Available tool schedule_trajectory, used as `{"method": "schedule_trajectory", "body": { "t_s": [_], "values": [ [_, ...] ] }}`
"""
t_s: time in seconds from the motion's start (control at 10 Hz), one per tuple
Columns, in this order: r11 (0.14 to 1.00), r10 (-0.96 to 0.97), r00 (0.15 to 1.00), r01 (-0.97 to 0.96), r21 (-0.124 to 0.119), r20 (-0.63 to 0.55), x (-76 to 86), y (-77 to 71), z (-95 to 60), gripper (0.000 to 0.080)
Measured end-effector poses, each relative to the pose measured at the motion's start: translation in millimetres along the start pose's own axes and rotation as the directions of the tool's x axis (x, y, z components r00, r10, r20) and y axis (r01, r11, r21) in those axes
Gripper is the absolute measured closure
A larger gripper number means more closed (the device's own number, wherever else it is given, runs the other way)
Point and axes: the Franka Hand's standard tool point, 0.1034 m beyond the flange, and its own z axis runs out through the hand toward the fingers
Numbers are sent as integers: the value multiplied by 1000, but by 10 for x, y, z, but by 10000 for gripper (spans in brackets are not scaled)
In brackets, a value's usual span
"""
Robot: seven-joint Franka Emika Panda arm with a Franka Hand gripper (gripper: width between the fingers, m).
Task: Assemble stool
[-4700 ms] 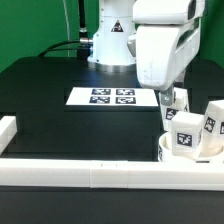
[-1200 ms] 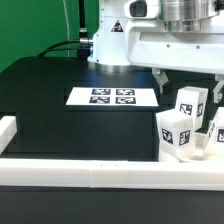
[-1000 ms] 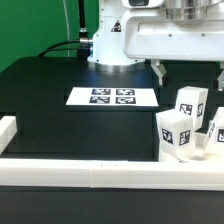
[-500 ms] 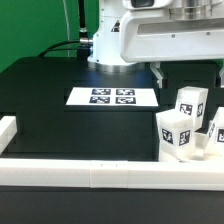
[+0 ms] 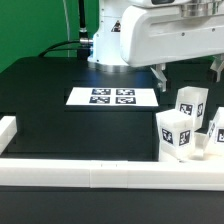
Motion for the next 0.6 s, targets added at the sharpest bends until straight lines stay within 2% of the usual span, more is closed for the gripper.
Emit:
{"method": "schedule_trajectory", "body": {
  "t_s": [0.3, 0.5, 0.6],
  "values": [
    [981, -191, 981, 191, -2, 2, -5, 6, 13, 150],
    [888, -458, 889, 458, -44, 2, 30, 8, 6, 150],
    [831, -555, 832, 554, -50, 4, 36, 16, 2, 150]
  ]
}}
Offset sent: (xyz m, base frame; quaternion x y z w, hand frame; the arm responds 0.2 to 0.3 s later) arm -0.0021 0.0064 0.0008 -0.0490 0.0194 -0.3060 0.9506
